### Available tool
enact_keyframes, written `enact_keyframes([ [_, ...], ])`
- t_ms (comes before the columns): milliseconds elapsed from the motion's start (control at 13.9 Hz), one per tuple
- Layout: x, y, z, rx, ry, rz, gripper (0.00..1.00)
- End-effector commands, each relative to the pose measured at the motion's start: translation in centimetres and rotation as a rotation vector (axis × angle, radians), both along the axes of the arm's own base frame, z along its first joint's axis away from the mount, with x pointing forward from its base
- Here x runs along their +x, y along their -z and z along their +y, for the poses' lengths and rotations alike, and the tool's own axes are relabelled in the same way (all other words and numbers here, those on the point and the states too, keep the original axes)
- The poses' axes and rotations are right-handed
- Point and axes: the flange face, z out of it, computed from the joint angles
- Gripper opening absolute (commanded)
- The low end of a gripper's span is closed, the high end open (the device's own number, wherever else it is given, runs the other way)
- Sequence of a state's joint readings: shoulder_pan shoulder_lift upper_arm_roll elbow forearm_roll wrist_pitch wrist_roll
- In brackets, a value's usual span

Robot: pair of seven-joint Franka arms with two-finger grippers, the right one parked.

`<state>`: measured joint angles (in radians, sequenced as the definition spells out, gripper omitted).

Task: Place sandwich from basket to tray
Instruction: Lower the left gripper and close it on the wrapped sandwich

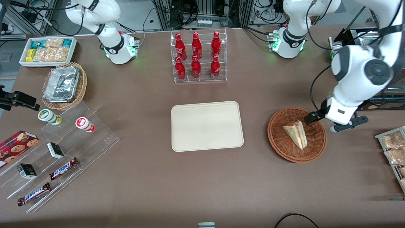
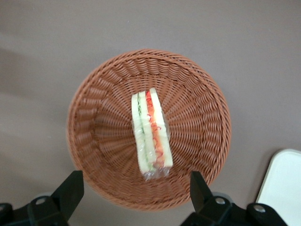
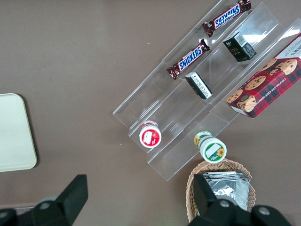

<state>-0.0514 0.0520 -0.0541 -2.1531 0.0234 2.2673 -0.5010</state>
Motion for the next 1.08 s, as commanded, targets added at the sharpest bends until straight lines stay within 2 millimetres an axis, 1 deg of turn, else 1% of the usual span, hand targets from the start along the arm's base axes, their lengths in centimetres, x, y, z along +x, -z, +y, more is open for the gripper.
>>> enact_keyframes([
  [0,-1.2,3.0,-1.2,-0.017,-0.122,-0.041,1.0],
  [144,-1.0,5.5,-2.7,-0.02,-0.123,-0.024,1.0],
  [288,-1.0,7.2,-2.8,-0.018,-0.115,-0.016,1.0],
  [649,-1.2,9.5,-2.8,0.003,-0.094,0.02,1.0],
  [1009,-0.6,12.8,-2.5,0.011,-0.082,0.026,1.0],
])
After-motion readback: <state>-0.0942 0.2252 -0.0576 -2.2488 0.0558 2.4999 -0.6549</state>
